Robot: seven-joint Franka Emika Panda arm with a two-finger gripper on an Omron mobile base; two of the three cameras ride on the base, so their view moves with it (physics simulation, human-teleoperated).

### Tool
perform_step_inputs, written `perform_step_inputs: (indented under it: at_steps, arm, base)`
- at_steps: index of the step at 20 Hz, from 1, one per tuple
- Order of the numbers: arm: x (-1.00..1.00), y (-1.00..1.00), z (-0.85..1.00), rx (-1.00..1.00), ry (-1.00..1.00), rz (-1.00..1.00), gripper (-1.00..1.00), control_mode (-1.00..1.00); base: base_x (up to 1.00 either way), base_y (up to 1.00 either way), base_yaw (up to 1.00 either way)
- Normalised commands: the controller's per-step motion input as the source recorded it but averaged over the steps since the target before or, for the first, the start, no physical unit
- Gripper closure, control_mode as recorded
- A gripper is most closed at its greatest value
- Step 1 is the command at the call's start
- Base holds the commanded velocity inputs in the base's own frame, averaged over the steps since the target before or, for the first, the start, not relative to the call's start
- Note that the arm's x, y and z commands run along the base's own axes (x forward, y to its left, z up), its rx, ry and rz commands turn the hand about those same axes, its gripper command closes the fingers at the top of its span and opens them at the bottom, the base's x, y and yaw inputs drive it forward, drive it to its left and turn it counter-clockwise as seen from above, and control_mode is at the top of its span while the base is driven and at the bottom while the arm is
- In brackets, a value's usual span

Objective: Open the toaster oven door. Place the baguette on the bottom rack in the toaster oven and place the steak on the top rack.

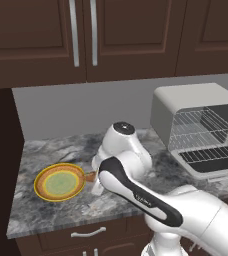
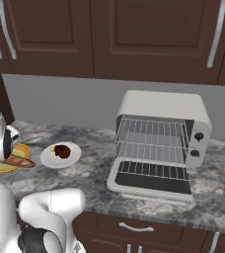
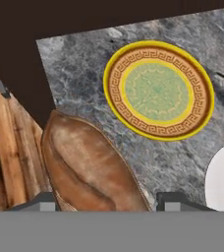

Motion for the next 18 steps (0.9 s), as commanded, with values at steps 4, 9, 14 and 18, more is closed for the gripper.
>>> perform_step_inputs:
  at_steps: [4, 9, 14, 18]
  arm:
    - [-0.28, -0.56, 0.21, 0.01, 0.00, 0.16, 1.00, -1.00]
    - [-0.22, -0.62, 0.20, 0.05, 0.00, 0.15, 1.00, -1.00]
    - [-0.06, -0.57, 0.22, 0.02, -0.01, 0.16, 1.00, -1.00]
    - [0.00, -0.50, 0.23, 0.01, -0.02, 0.10, 1.00, -1.00]
  base:
    - [0.00, 0.00, 0.00]
    - [0.00, 0.00, 0.00]
    - [0.00, 0.00, 0.00]
    - [0.00, 0.00, 0.00]
